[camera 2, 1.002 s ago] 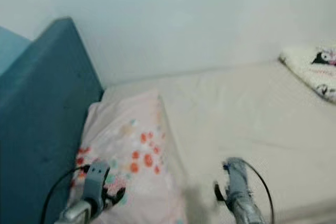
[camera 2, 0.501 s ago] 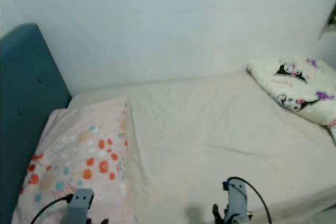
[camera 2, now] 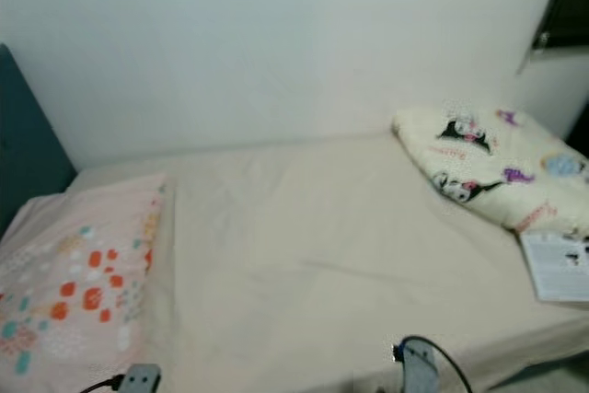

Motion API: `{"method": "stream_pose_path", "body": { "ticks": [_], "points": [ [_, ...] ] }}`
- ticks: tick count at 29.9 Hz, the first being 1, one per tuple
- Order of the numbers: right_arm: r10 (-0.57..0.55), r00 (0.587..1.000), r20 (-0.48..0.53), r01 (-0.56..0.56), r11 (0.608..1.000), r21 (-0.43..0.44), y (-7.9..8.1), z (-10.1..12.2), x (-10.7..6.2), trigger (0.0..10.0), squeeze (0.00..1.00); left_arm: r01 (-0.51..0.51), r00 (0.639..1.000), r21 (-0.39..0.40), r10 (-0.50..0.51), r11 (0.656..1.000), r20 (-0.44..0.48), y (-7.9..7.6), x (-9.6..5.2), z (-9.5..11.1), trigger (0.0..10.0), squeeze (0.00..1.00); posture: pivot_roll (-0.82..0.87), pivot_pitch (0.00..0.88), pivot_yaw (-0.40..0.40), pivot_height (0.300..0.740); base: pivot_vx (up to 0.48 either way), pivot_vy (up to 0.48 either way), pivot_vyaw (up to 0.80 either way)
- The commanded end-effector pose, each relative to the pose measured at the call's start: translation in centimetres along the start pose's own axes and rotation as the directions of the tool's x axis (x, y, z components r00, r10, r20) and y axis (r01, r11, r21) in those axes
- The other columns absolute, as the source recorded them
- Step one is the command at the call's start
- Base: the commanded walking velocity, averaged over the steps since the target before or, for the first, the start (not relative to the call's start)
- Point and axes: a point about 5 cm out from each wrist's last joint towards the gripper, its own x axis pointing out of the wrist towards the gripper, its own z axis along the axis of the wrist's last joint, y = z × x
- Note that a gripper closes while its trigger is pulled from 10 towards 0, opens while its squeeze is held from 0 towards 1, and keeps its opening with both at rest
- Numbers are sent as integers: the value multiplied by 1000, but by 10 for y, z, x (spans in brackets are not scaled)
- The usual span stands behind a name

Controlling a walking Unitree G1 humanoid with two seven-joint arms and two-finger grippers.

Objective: Clean up the room

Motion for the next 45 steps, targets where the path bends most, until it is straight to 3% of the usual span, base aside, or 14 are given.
{"method": "stream_pose_path", "body": {
  "ticks": [1, 10, 16, 34, 39, 41, 45],
  "points": [
    [-8, 1000, -13, 8, 1000, 2, -1, -2, 0, 10000, 0, 1, 999, 17, 0, 1000, -37, 0, -1, -7, 10000, 0, -76, 0, 17, 740, 0, -480, 0],
    [-23, 999, -25, 23, 1000, -2, -5, -9, -2, 10000, 0, 9, 998, 32, -7, 999, -60, -1, -2, -13, 10000, 0, -79, 0, 21, 740, 0, -480, 0],
    [-32, 999, -33, 32, 999, -10, -9, -14, -3, 10000, 0, 12, 997, 37, -9, 999, -71, -3, -2, -15, 10000, 0, -79, 0, 17, 740, 0, -480, 740],
    [-56, 998, -41, 56, 998, 4, -13, -14, -3, 10000, 0, 8, 997, 22, -6, 1000, -71, -2, -2, -15, 10000, 0, -78, 0, 16, 740, 0, -480, 0],
    [-70, 998, 4, 69, 997, 25, -15, -4, -3, 10000, 0, 13, 1000, -20, -13, 1000, 11, -1, 2, 6, 10000, 0, -81, 0, 18, 740, 0, -480, 0],
    [-64, 995, 83, 61, 998, 34, -15, 20, 0, 10000, 0, 24, 995, -35, -20, 999, 101, 0, 5, 35, 10000, 0, -84, 0, 21, 740, 0, -480, 0],
    [-56, 989, 139, 52, 998, 32, -14, 39, 1, 10000, 0, 36, 987, -27, -31, 999, 160, 0, 7, 55, 10000, 0, -84, 0, 23, 740, 0, -480, 0]
  ]
}}
